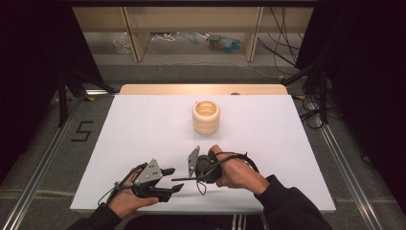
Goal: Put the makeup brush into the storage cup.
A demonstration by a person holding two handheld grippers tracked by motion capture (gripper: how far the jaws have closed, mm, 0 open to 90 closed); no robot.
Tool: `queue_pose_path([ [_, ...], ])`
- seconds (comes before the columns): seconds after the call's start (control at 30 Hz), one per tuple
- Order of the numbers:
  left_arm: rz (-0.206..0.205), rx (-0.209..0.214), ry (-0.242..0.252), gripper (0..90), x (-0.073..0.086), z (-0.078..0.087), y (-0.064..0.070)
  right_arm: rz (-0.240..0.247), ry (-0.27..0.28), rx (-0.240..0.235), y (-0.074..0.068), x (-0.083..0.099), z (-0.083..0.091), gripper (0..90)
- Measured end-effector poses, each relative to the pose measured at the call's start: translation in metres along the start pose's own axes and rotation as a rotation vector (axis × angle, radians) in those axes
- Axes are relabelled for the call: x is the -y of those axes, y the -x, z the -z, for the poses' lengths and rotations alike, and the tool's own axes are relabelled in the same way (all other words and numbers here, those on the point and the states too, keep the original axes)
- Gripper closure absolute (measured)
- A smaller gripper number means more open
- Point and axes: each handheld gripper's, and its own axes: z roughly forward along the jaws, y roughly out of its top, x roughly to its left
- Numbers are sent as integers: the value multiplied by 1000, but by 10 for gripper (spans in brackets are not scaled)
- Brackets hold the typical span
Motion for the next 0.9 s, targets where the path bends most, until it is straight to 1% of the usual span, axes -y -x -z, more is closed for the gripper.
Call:
queue_pose_path([
  [0.03,0,0,0,429,0,0,0,0,0,0,0,0,0,840],
  [0.07,1,11,-2,453,0,0,0,1,-4,-5,-2,-1,-1,840],
  [0.13,-10,18,-14,457,-1,0,0,9,-5,-6,-2,-2,-1,841],
  [0.17,-5,23,-15,469,-1,0,0,-4,-14,-9,-3,-2,-1,840],
  [0.2,-4,33,-21,480,-1,-1,1,21,-3,-13,-3,-3,-2,840],
  [0.27,-8,31,-20,481,0,-2,1,24,-1,-13,-3,-4,-2,840],
  [0.3,-6,38,-37,480,-1,-2,2,-11,-26,-16,-6,-4,-2,840],
  [0.33,-11,40,-42,486,-1,-2,2,-16,-28,-21,-6,-4,-2,840],
  [0.37,-16,41,-37,505,-1,-3,2,13,-18,-17,-4,-4,-3,840],
  [0.4,-18,43,-45,507,-1,-2,3,36,3,-15,-3,-4,-4,840],
  [0.43,-18,43,-45,507,-1,-2,3,36,3,-15,-3,-4,-4,840],
  [0.47,-24,40,-46,508,-2,-2,2,21,-26,-24,-5,-4,-3,840],
  [0.5,-24,40,-46,513,-2,-2,2,21,-26,-24,-5,-4,-3,840],
  [0.53,-28,42,-44,513,-2,-2,2,21,-16,-19,-5,-5,-3,840],
  [0.57,-42,40,-45,517,-2,-2,2,44,6,-20,-4,-5,-4,841],
  [0.6,-54,45,-53,526,-2,-2,2,35,2,-24,-5,-6,-4,840],
  [0.63,-54,45,-53,529,-2,-2,2,35,2,-24,-5,-6,-4,840],
  [0.67,-59,47,-52,537,-2,-3,3,18,0,-31,-7,-7,-3,840],
  [0.7,-68,57,-66,540,-2,-3,2,33,7,-30,-6,-7,-4,840],
  [0.77,-63,52,-58,545,-1,-4,4,35,7,-30,-6,-7,-4,840],
  [0.8,-74,52,-58,551,-1,-5,4,56,2,-26,-5,-7,-4,841],
  [0.87,-73,52,-61,553,-1,-5,4,57,3,-28,-6,-8,-4,841],
  [0.9,-75,51,-62,557,-1,-5,4,42,9,-33,-7,-8,-4,840],
])
